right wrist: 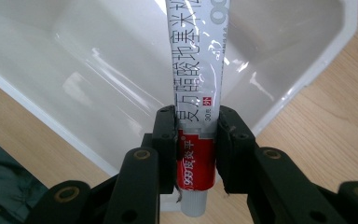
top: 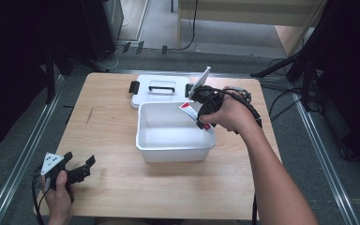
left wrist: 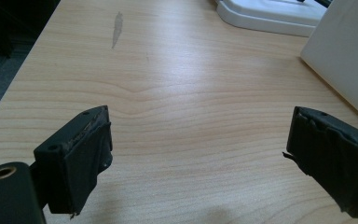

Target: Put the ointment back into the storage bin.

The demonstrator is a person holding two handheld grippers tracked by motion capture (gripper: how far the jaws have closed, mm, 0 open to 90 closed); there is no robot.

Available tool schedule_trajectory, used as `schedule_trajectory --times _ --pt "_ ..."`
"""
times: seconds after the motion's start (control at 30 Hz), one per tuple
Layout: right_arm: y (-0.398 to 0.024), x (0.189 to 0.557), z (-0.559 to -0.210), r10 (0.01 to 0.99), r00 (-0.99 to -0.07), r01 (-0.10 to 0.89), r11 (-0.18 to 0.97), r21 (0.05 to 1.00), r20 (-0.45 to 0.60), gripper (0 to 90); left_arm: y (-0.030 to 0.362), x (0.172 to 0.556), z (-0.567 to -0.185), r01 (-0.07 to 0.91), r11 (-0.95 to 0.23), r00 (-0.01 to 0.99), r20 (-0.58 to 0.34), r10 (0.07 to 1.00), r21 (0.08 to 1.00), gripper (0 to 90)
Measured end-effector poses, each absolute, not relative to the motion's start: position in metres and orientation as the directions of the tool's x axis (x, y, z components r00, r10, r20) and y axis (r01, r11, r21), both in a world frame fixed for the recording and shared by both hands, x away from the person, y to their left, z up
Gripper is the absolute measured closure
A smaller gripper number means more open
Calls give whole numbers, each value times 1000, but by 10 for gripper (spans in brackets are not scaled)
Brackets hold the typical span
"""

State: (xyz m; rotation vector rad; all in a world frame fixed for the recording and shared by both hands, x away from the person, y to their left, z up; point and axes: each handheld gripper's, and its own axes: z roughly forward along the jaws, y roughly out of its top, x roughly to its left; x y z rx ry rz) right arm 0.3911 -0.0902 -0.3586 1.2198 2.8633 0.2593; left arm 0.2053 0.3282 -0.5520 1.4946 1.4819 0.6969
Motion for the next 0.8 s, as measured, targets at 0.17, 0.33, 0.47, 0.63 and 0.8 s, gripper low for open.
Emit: schedule_trajectory --times 0.17,0.33,0.47,0.63,0.8 --pt "-87 391 -364 690 -723 686 708 168 48 726 328 205 -552 471 115 126 -195 973 874 76" --pt "-86 391 -370 670 -741 667 726 167 46 725 328 205 -552 471 114 126 -195 973 874 76" --pt "-86 392 -376 662 -748 659 734 165 45 726 328 205 -552 472 113 126 -194 973 874 76" --pt "-85 393 -383 652 -757 650 743 158 48 726 328 205 -552 472 113 125 -194 973 874 76" --pt "-85 394 -390 657 -752 657 739 151 58 726 328 205 -552 470 114 125 -194 973 875 76"
